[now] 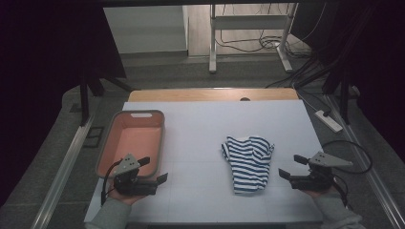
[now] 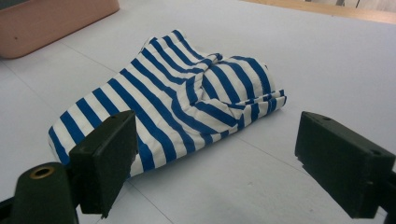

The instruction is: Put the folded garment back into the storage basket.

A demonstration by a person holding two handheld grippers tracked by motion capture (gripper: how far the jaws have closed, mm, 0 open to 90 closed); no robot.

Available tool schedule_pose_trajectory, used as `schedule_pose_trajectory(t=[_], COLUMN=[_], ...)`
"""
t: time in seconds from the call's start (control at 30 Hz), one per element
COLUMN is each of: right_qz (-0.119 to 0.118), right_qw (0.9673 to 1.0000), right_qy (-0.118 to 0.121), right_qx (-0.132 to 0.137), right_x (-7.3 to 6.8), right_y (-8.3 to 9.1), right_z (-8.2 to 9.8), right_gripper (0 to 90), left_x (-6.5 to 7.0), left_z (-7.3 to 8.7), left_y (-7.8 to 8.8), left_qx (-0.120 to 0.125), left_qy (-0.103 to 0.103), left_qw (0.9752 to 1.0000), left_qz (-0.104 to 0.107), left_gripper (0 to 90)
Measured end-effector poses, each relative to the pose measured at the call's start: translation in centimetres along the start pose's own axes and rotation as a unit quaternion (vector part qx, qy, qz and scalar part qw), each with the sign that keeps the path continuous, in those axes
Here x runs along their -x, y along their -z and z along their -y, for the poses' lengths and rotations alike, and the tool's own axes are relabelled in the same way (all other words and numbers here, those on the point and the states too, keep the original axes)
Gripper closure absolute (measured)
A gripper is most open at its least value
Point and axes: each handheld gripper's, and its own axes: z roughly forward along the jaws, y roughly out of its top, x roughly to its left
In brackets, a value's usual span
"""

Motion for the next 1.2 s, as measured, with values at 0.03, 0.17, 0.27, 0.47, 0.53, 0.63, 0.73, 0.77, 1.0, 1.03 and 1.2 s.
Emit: schedule_pose_trajectory(t=[0.03,0.17,0.27,0.47,0.53,0.63,0.73,0.77,1.0,1.03,1.2], right_qz=[0.0,0.0,0.002,0.006,0.007,0.008,0.009,0.009,0.011,0.011,0.008], right_qw=[1.0,1.0,1.0,1.0,0.9999,0.9999,0.9999,0.9999,0.9999,0.9999,0.9999], right_qy=[0.0,0.001,0.002,0.005,0.006,0.006,0.006,0.006,0.008,0.008,0.011], right_qx=[0.0,0.0,-0.001,-0.004,-0.004,-0.004,-0.005,-0.005,-0.004,-0.004,-0.004], right_x=[0.0,0.0,0.0,-0.1,0.0,0.0,0.0,0.0,-0.1,-0.1,-0.2], right_y=[0.0,0.0,0.1,0.0,0.1,0.1,0.2,0.2,0.2,0.1,0.1], right_z=[0.0,0.0,0.0,0.1,0.1,0.1,0.1,0.1,0.1,0.1,0.1], right_gripper=[14.1,14.2,14.3,14.5,14.4,14.5,14.5,14.6,14.8,14.8,15.0], left_x=[0.0,0.0,0.1,0.1,0.0,0.0,0.1,0.1,0.3,0.4,0.9], left_z=[0.0,-0.1,-0.1,-0.2,-0.3,-0.3,-0.3,-0.3,-0.8,-0.9,-1.5], left_y=[0.0,0.0,0.1,-0.1,-0.1,-0.1,-0.2,-0.2,-0.5,-0.5,-0.9], left_qx=[0.001,0.0,0.0,-0.003,-0.004,-0.004,-0.005,-0.005,-0.003,-0.002,-0.002], left_qy=[0.001,-0.001,-0.001,-0.001,-0.001,-0.002,-0.003,-0.003,-0.001,-0.001,-0.01], left_qw=[1.0,1.0,1.0,1.0,1.0,1.0,1.0,1.0,1.0,1.0,0.9999], left_qz=[0.0,0.0,-0.001,-0.001,0.0,0.001,0.001,0.001,0.003,0.003,0.001], left_gripper=[8.6,8.6,8.7,8.9,8.9,8.9,8.9,8.9,8.8,8.9,9.3])
